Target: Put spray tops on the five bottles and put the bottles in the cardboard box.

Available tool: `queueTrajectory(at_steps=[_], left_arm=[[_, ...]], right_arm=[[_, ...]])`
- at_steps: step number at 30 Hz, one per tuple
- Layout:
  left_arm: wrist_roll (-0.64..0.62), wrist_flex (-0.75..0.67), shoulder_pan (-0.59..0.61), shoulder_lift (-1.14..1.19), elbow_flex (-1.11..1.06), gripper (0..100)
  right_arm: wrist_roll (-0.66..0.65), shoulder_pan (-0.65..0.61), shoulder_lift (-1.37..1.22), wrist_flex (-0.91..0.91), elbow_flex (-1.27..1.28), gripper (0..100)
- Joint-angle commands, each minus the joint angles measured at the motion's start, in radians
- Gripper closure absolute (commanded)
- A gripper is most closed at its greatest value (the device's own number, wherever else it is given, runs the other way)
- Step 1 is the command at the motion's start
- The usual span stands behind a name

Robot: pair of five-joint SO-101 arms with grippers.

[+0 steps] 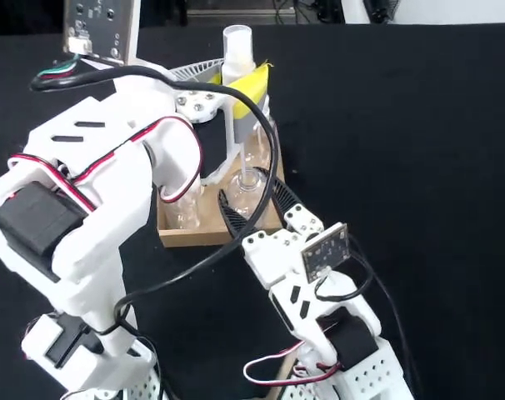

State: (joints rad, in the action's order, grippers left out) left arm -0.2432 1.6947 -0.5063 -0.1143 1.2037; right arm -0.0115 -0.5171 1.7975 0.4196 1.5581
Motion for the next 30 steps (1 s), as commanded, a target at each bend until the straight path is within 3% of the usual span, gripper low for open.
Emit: queueTrajectory(at_steps=[1,7,21,30], left_arm=[[-0.003,0.012,0.001,-0.009,0.039,96],[-0.003,0.012,-0.005,0.003,0.031,97],[-0.003,0.014,-0.005,0.003,0.028,97],[-0.003,-0.069,-0.005,-0.008,-0.163,97]], right_arm=[[-0.005,-0.011,0.041,-0.021,-0.024,97.3],[-0.002,-0.014,0.042,0.087,-0.096,97.2],[-0.005,-0.015,0.041,0.1,-0.11,97.3],[-0.002,-0.015,0.041,0.149,-0.15,97.2]])
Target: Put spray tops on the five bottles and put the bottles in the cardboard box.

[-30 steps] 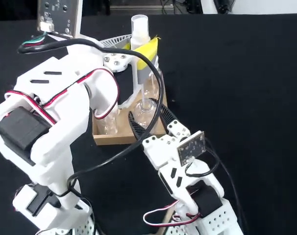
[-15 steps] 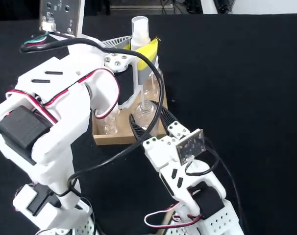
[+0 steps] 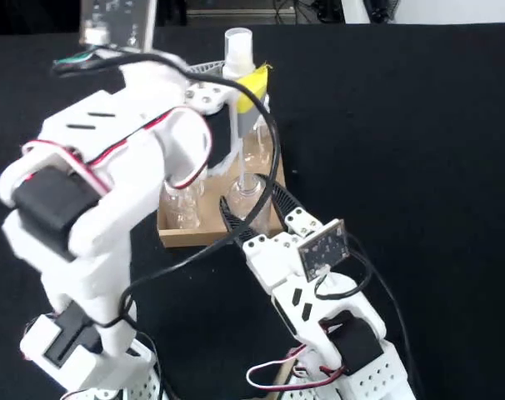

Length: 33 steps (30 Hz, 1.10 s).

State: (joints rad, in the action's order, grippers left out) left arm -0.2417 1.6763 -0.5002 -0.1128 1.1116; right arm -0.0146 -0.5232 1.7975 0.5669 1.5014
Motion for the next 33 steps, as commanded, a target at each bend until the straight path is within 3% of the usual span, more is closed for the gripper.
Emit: queueTrajectory(at_steps=[1,25,33], left_arm=[[-0.005,-0.052,-0.012,-0.009,-0.076,97],[-0.005,-0.052,-0.01,0.0,-0.002,97],[-0.005,0.037,-0.013,-0.009,-0.002,97]], right_arm=[[0.003,-0.009,0.041,0.003,-0.093,97.2],[0.003,-0.009,0.041,0.002,-0.087,97.3],[0.003,-0.008,0.041,0.008,-0.094,97.3]])
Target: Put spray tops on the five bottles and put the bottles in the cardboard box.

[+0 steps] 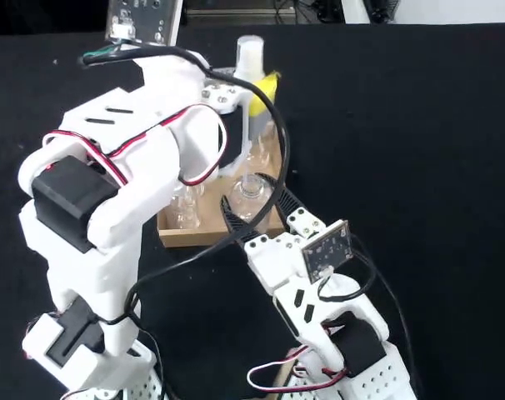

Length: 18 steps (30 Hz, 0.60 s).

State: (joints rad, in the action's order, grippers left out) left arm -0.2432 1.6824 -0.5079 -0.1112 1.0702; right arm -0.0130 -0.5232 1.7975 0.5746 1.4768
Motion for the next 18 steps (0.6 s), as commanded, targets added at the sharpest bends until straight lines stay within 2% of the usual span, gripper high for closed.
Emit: queueTrajectory(at_steps=[1,11,18], left_arm=[[-0.003,0.034,-0.005,-0.012,0.039,97],[-0.003,0.038,-0.01,-0.012,0.012,97],[-0.003,0.041,-0.11,-0.012,-0.059,97]], right_arm=[[0.002,-0.008,0.041,0.0,-0.07,97.3],[0.002,-0.008,0.039,0.003,-0.068,97.2],[0.002,-0.005,0.039,0.069,-0.113,97.0]])
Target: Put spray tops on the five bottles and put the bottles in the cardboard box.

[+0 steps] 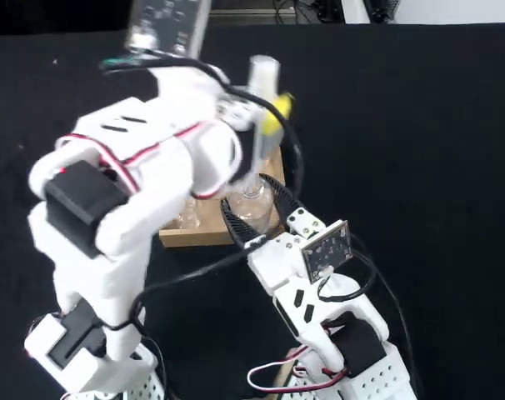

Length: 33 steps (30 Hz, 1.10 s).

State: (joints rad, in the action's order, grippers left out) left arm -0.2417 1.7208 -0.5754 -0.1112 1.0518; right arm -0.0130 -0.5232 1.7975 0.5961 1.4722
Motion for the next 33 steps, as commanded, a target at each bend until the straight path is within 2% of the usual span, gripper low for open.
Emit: queueTrajectory(at_steps=[1,12,17,21,27,33], left_arm=[[-0.005,0.003,-0.044,-0.014,-0.045,97],[-0.003,0.037,-0.027,-0.014,-0.048,97],[0.092,0.038,-0.027,-0.014,-0.056,97],[0.104,0.038,-0.027,-0.061,-0.074,97],[0.098,0.021,-0.036,-0.206,-0.291,97],[0.098,-0.163,-0.038,-0.414,-0.665,97]], right_arm=[[0.002,-0.005,0.039,0.074,-0.133,97.0],[0.003,-0.005,0.039,0.129,-0.18,97.0],[0.003,-0.005,0.013,0.129,-0.186,97.0],[0.003,-0.005,-0.091,0.129,-0.229,97.0],[0.003,-0.005,-0.199,0.12,-0.263,97.1],[0.003,-0.006,-0.166,0.12,-0.259,97.2]])
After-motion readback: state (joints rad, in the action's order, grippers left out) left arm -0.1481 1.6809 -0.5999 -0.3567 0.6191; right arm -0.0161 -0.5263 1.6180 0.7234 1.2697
